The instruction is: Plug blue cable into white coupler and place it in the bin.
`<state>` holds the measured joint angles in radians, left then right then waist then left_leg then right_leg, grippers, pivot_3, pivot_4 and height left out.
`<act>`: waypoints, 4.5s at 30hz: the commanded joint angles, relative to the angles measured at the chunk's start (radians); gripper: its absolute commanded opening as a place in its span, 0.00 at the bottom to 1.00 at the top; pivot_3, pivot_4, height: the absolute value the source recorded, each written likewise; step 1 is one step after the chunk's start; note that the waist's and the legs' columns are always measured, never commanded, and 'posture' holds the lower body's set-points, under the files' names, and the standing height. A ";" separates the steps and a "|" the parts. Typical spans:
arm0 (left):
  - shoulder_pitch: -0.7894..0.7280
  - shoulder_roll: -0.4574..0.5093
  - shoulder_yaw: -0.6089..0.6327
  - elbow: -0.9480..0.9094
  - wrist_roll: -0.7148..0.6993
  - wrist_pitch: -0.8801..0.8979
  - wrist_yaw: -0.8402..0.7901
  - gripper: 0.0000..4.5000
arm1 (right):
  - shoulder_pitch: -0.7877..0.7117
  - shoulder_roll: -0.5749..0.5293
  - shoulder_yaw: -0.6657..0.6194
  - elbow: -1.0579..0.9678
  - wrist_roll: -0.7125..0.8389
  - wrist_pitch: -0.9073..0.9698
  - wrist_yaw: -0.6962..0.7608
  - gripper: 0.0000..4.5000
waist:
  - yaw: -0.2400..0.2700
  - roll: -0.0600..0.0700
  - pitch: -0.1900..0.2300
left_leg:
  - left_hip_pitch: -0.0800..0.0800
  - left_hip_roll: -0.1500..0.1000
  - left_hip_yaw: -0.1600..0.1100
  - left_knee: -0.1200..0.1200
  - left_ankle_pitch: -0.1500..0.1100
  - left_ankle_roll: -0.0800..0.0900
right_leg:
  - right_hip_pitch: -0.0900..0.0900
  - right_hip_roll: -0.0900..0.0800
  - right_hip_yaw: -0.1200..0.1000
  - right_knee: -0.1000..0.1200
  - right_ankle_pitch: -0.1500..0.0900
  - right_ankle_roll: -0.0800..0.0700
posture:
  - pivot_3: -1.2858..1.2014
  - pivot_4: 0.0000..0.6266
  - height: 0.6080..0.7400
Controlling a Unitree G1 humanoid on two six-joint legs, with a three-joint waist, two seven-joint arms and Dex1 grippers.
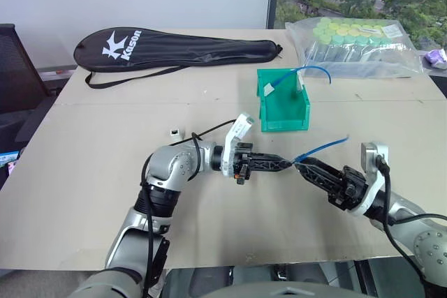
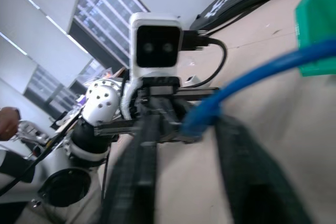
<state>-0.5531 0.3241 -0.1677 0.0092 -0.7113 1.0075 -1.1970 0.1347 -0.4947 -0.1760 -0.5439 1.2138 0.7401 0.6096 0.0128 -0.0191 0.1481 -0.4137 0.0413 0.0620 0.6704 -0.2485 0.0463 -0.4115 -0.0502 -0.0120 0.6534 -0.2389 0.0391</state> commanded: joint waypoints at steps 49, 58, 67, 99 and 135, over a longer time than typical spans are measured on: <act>0.602 -0.163 0.271 -0.120 0.748 -0.975 1.155 0.45 | -0.115 0.066 0.003 0.098 -0.168 -0.121 0.037 0.00 | 0.000 0.001 -0.001 | 0.000 0.003 0.002 -0.002 0.000 0.000 | 0.000 -0.004 0.000 -0.003 0.000 0.000 | 0.52 0.24 1.00; 0.506 -0.189 0.266 -0.020 0.750 -0.970 1.185 0.45 | -0.122 0.080 0.004 0.100 -0.179 -0.125 0.030 0.00 | 0.003 0.002 -0.002 | 0.001 0.003 0.002 -0.001 0.000 0.001 | 0.001 -0.004 0.000 0.000 0.000 0.000 | 0.52 0.24 1.00; 0.492 -0.191 0.261 0.020 0.721 -0.969 1.143 0.11 | -0.134 0.085 0.016 0.079 -0.202 -0.128 0.020 0.00 | 0.004 0.005 -0.005 | 0.001 0.003 0.002 -0.001 0.000 0.001 | 0.001 -0.004 0.000 0.000 0.000 0.000 | 0.52 0.24 1.00; -0.033 -0.056 -0.156 0.606 0.510 -1.274 -0.242 0.11 | -0.270 -0.152 0.253 0.196 -0.741 -0.446 0.381 0.00 | 0.001 0.005 -0.004 | -0.002 0.000 0.001 -0.001 0.000 0.001 | 0.000 0.000 -0.001 -0.007 0.000 0.000 | 0.52 0.24 1.00; -0.007 -0.055 -0.148 0.586 0.510 -1.244 -0.276 0.11 | -0.278 -0.189 0.360 0.220 -0.902 -0.450 0.393 0.00 | 0.000 0.004 -0.005 | -0.001 0.000 0.001 -0.001 0.000 0.001 | 0.001 0.000 -0.001 -0.006 0.000 0.000 | 0.52 0.24 1.00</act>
<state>-0.5812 0.2625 -0.3060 0.6150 -0.2098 -0.2462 -1.4447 -0.1560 -0.6571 0.1954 -0.3405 0.3281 0.2615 0.9971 0.0132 -0.0149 0.1435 -0.4145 0.0413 0.0628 0.6695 -0.2490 0.0473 -0.4108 -0.0502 -0.0132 0.6475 -0.2386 0.0390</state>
